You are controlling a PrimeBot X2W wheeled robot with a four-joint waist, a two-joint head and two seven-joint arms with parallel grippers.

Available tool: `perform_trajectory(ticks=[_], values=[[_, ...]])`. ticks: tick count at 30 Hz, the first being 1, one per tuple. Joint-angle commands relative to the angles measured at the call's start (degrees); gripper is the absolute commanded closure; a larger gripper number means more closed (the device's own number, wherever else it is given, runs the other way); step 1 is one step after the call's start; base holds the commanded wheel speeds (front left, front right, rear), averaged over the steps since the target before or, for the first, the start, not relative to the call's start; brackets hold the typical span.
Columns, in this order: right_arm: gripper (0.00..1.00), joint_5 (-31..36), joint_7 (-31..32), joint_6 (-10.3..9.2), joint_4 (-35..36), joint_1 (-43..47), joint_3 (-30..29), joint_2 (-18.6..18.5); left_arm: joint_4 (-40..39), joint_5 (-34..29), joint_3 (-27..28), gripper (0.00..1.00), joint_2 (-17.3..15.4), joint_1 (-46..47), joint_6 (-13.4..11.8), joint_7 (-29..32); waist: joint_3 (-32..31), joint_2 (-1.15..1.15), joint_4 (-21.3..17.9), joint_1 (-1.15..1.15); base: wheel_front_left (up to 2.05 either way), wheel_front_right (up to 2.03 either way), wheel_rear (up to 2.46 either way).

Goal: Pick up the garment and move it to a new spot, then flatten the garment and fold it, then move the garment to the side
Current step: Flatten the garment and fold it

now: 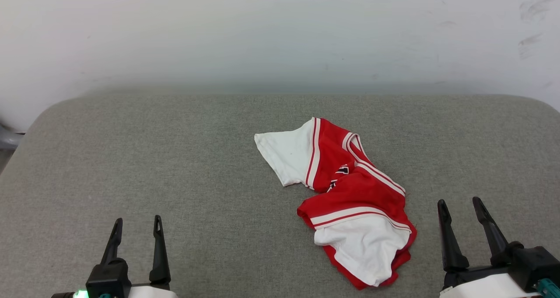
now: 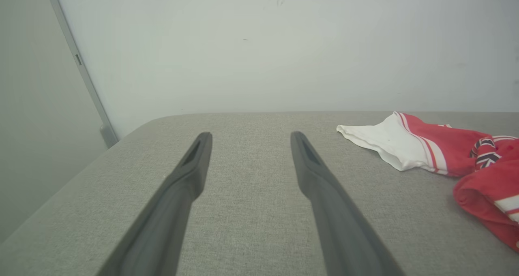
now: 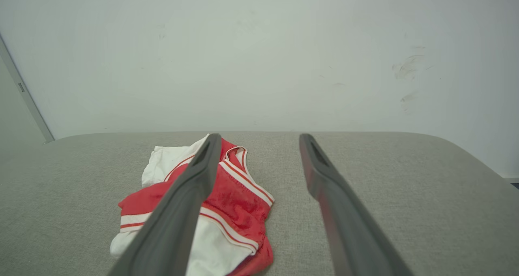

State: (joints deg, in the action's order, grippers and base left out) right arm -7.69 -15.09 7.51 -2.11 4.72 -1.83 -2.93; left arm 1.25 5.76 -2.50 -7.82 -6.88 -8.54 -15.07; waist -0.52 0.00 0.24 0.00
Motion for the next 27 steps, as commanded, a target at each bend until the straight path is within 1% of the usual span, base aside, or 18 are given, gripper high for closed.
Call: perform_trajectory(ticks=[1,13,27], values=[[0.00,-0.2,-0.1,-0.04,-0.1,0.3,0.0,0.1,0.2,-0.5,0.5,0.00,0.4,-0.7,0.4,-0.2,0.0,0.00,0.0,0.00,0.00,0.00,0.00],[0.00,-0.2,-0.1,-0.04,0.0,0.3,-0.1,0.1,0.5,-2.3,2.0,0.00,2.0,-0.8,2.4,-0.2,0.0,0.00,0.3,0.00,0.00,0.00,0.00],[0.00,-0.3,-0.1,-0.04,-0.1,0.2,0.1,0.1,1.2,-3.1,3.4,0.00,2.6,-0.5,4.1,-0.2,-0.1,0.00,0.4,0.00,0.00,0.00,0.00]])
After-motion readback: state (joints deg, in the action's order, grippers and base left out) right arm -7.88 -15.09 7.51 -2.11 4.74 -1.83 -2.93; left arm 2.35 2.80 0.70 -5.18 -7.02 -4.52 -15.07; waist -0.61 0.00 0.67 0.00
